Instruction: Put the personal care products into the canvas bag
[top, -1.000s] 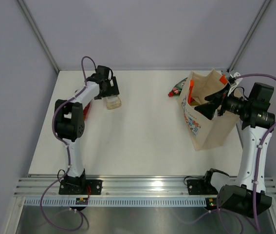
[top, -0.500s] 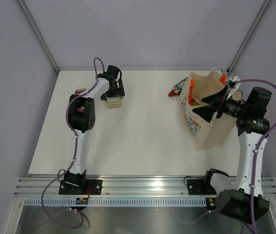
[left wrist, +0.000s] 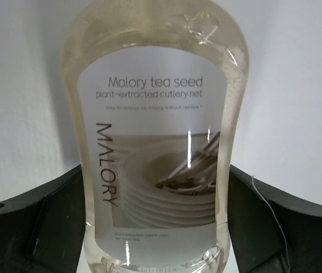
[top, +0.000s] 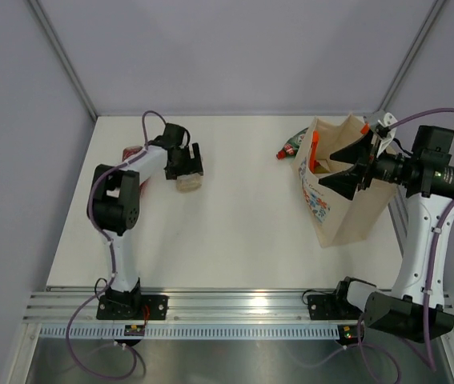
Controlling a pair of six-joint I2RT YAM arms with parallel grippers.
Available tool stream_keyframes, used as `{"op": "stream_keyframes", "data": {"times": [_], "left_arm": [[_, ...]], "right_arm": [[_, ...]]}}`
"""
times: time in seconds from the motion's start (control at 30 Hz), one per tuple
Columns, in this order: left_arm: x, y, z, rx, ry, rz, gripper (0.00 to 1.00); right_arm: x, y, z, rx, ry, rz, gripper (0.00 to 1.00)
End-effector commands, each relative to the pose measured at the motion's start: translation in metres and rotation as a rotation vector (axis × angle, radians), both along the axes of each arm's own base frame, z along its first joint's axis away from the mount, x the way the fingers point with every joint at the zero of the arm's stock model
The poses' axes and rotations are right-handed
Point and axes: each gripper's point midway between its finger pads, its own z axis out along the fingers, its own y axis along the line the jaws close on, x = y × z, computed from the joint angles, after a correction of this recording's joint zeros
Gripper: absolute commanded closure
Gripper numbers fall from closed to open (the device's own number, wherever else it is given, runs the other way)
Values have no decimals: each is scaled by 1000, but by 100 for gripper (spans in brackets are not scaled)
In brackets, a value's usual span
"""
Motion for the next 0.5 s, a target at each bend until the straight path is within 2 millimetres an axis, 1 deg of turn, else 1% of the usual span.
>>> {"op": "stream_keyframes", "data": {"times": [0.0,0.03,0.07,0.1,0.13,0.17,0.23,0.27,0.3,0.33,0.37,0.4,0.43,0.47], "left_arm": [[-19,-62,115,-371,-294,-243,91],[-30,-68,123,-418,-316,-269,92],[-35,-74,137,-468,-380,-301,94],[-51,-82,145,-526,-387,-349,95],[-76,-85,146,-568,-381,-359,100],[-84,-90,155,-599,-420,-384,100],[-111,-101,160,-666,-413,-424,100],[-126,-101,163,-688,-436,-440,100],[-136,-105,165,-707,-438,-454,100],[-146,-109,167,-733,-429,-456,100],[-157,-109,170,-752,-448,-465,100],[-163,-111,171,-773,-442,-474,100],[-169,-113,170,-797,-422,-466,100],[-174,-112,167,-806,-413,-467,100]], "right_arm": [[-47,27,-9,43,115,166,0],[-49,31,-14,43,128,191,0],[-52,41,-19,3,107,253,0],[-51,47,-23,-20,119,280,1],[-47,50,-33,-43,262,249,1],[-37,66,-34,-83,211,298,1],[-30,82,-44,-123,251,303,3],[-22,86,-55,-155,357,211,4],[-14,107,-51,-162,288,225,4],[-10,115,-61,-174,315,218,4],[-7,126,-61,-164,312,225,4],[-14,140,-66,-175,319,272,4],[-11,148,-76,-189,337,290,4],[-11,153,-82,-208,310,318,3]]}}
